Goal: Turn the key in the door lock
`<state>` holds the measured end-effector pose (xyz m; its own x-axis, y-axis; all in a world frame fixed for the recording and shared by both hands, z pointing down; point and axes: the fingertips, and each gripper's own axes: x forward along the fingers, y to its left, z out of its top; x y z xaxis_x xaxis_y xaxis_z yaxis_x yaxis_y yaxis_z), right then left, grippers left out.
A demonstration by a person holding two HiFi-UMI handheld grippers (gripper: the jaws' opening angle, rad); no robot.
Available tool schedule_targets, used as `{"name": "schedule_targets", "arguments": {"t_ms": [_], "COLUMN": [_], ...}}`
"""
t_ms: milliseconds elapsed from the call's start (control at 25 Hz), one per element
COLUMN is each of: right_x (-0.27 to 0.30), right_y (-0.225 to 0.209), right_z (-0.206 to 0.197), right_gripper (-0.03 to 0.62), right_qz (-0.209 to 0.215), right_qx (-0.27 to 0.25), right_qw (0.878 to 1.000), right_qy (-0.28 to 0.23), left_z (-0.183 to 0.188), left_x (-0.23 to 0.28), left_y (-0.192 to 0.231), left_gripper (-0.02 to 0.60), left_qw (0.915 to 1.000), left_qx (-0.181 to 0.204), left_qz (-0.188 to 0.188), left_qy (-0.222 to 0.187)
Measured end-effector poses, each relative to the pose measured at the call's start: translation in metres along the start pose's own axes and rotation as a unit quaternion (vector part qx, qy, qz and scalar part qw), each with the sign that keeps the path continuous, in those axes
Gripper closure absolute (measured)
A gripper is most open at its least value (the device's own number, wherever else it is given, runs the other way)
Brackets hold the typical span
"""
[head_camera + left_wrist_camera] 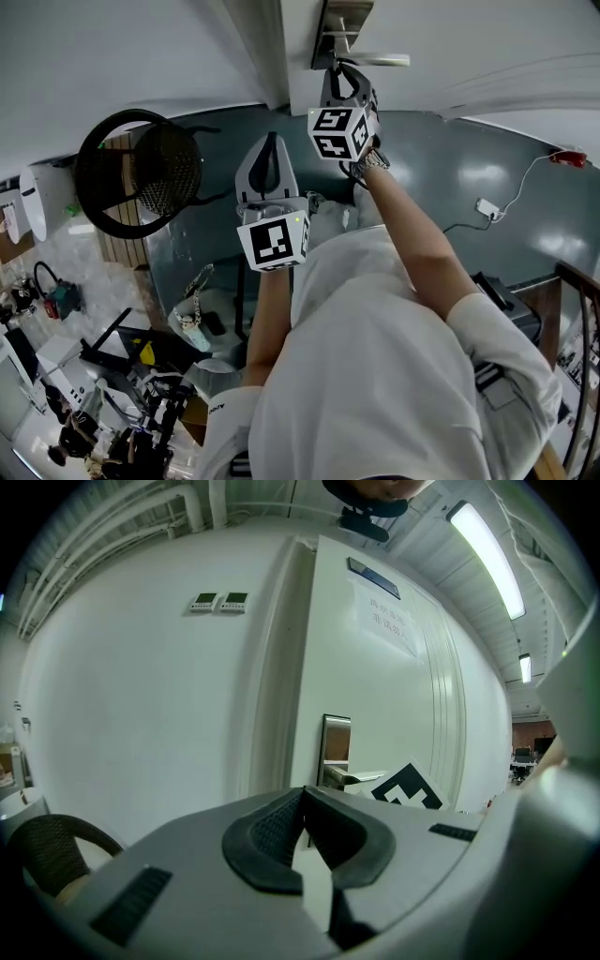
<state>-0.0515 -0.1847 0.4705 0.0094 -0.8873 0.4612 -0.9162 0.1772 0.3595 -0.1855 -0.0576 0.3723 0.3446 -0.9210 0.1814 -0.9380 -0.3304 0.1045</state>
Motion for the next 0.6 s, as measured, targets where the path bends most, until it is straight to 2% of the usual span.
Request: {"name": "schedule_targets", "arguments": {"t_ms": [120,200,320,480,600], "right_x": [0.001,0.001,0.002,0.011,0.015], "right_y": [-0.001,-0.002,-0.005,-0.004,-0.004], "right_z": [-0.001,-0.006,-0.013,-0.019,-0.021], "right_gripper": [0.545,0.545,0.545,0.545,0.546], "right_qz": [0.011,0.036,0.073,0.113,0.126], "right_qx": [0.021,0.081,0.171,0.196,0.207], "right_qw": [1.000,0.996,0.982,0.974,0.970], "right_qy": [0.003,0.009,0.018,0.030,0.028], "left_z": [0.001,0.000,-0.001,-0.002,0.000], "left_x": [-0.003,-0.006,-0.012,-0.016,-0.015], "left_y": [0.001,0.000,0.001,-0.002,-0.007], "left_gripper": [0.572,0.572,0.572,0.572,0.572], "left_qw": [1.0000,0.9999,0.9996,0.9987,0.9978], "left_qx": [0.003,0.002,0.003,0.008,0.019], "left_qz": [0.008,0.014,0.029,0.050,0.063], "left_qy": [0.000,0.001,0.005,0.009,0.010]}}
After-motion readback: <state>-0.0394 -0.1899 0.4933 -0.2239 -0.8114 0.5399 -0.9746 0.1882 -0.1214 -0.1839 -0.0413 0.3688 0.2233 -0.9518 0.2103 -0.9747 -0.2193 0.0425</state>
